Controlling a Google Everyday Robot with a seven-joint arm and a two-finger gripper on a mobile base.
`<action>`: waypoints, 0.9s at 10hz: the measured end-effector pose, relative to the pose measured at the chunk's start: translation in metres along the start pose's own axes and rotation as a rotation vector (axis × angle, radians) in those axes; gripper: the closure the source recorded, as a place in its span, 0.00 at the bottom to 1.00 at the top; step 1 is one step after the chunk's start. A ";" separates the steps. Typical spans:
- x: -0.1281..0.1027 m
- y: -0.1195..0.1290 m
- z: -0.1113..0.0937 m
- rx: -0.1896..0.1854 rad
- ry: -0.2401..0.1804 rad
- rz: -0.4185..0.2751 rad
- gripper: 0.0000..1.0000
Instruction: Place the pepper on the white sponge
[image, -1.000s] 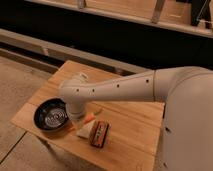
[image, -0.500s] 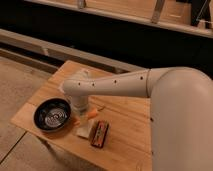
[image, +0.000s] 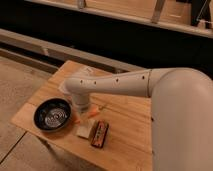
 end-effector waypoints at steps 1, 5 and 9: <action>0.001 0.002 0.000 0.000 0.000 0.003 1.00; -0.001 0.015 0.002 -0.006 0.003 -0.001 1.00; -0.009 0.022 0.006 -0.018 0.007 -0.020 0.97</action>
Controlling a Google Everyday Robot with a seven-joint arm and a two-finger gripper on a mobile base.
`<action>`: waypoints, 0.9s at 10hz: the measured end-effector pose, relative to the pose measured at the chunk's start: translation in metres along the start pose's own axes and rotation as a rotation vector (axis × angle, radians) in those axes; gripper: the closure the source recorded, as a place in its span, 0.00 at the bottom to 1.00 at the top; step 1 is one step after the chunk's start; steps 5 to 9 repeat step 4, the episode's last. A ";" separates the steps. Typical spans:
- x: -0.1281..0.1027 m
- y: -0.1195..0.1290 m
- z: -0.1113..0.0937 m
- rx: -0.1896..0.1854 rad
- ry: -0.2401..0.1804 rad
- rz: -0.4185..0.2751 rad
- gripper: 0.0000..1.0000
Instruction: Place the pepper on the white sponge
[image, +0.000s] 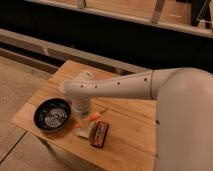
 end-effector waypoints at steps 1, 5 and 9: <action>0.000 0.001 0.001 -0.004 -0.002 0.003 0.90; -0.001 0.000 0.003 -0.012 -0.012 0.014 0.61; -0.001 0.000 0.003 -0.012 -0.012 0.014 0.61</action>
